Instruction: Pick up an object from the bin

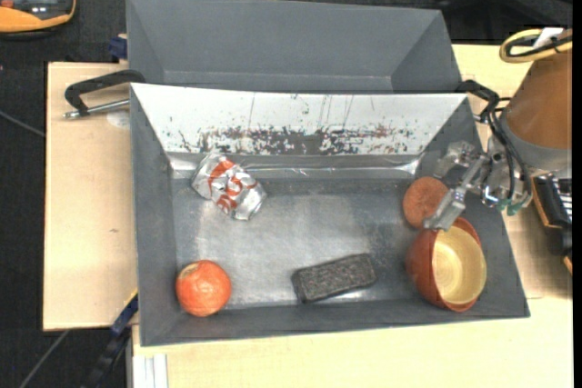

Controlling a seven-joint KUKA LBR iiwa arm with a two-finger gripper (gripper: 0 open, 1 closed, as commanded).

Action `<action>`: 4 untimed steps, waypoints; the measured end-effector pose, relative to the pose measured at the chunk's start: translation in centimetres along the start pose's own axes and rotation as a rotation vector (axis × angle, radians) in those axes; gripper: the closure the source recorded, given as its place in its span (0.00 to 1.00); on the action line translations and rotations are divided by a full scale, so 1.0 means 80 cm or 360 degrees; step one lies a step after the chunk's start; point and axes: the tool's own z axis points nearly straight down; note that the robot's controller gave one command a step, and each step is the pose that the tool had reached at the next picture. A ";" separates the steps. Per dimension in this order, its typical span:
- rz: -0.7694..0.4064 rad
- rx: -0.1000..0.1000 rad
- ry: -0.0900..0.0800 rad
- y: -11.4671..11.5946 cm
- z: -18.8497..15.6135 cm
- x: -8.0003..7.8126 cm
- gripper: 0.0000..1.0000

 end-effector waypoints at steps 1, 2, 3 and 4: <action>-0.0001 0.0011 0.0021 -0.004 0.006 0.003 1.00; 0.0010 0.0010 0.0007 -0.030 -0.027 0.016 1.00; 0.0008 0.0009 0.0011 -0.029 -0.025 0.016 0.00; 0.0030 0.0007 0.0020 -0.016 0.158 0.034 0.00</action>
Offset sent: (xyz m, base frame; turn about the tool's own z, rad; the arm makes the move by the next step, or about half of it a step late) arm 0.0000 0.0000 0.0000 0.0000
